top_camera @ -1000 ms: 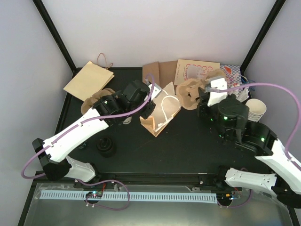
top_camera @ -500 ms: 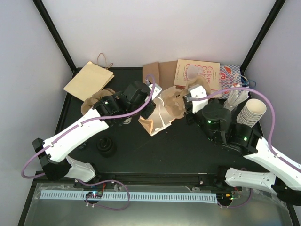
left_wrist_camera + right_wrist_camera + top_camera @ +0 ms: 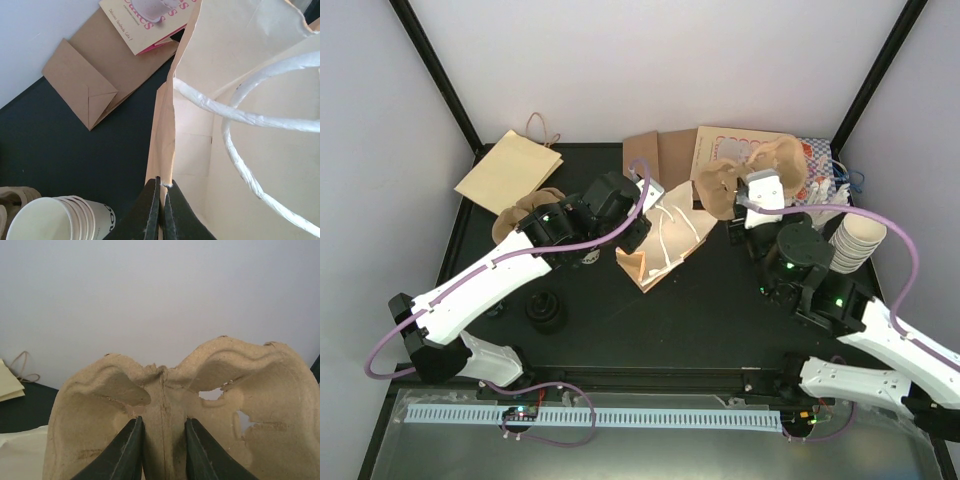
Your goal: Pack the takeout coffee
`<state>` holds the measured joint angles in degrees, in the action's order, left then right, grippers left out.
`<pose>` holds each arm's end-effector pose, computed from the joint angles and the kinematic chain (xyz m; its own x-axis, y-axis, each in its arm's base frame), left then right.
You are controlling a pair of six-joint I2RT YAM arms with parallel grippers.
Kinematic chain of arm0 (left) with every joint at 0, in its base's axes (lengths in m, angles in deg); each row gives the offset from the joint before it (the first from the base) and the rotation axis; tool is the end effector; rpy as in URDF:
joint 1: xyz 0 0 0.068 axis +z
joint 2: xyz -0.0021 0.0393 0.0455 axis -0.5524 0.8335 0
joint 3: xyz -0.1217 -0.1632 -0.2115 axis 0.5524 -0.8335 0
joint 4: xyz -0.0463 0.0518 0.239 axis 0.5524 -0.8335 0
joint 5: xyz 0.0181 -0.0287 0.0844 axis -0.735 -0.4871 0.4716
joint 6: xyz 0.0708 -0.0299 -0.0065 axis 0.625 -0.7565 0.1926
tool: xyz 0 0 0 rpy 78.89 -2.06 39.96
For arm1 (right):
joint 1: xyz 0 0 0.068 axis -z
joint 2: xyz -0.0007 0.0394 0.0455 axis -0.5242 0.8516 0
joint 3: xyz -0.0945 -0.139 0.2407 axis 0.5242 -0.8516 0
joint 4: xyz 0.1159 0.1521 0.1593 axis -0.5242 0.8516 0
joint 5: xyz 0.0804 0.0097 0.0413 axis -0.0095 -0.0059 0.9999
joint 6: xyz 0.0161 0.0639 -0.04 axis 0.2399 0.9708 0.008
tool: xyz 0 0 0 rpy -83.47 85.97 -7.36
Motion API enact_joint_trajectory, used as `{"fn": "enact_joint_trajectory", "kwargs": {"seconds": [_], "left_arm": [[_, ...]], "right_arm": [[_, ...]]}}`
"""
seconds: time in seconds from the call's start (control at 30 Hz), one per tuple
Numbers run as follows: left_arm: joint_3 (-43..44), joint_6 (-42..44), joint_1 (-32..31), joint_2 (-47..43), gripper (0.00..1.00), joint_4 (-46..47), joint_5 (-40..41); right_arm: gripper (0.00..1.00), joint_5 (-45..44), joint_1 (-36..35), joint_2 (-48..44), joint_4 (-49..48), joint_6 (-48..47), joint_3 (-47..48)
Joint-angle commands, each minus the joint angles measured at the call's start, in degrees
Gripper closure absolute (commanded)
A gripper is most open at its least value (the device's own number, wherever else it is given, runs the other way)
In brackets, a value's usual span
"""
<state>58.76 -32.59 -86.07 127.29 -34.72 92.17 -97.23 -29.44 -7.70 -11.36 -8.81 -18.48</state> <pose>0.1894 -0.2198 0.3999 -0.4220 0.5017 -0.7551 0.6383 0.7559 0.1455 0.1205 0.1101 0.4570 0.0411 -0.1936 -0.9802 -0.1395 0.9703 -0.1975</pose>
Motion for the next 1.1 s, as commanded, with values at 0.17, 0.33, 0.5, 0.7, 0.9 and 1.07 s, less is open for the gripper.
{"fn": "enact_joint_trajectory", "kwargs": {"seconds": [0.17,0.33,0.5,0.7,0.9,1.07], "left_arm": [[4.13,-1.53,-0.29,-0.37,0.99,-1.5,-0.73],[6.02,-2.16,-0.29,0.81,0.98,-3.07,-0.76],[8.34,-2.78,-0.21,2.42,0.98,-5.02,-0.06],[10.34,-3.85,0.02,4.1,0.98,-6.42,1.38],[10.68,-3.96,0.24,4.97,0.98,-6.8,0.88],[11.05,-4.29,0.6,5.65,0.98,-7.48,0.45]], "right_arm": [[0.75,0.9,-0.6,1.81,-8.3,-7.45,-4.8],[0.75,0.8,-2.91,1.25,-8.88,-9.26,-7.35],[0.75,2.26,-6.11,-0.49,-8.71,-9.78,-9.57],[0.75,10.83,-7.66,-2.67,0.0,-4.65,-8.89],[0.75,17.44,-7.69,-4.34,6.81,-0.67,-8.13],[0.74,20.9,-7.76,-3.76,11.67,2.65,-6.18]]}}
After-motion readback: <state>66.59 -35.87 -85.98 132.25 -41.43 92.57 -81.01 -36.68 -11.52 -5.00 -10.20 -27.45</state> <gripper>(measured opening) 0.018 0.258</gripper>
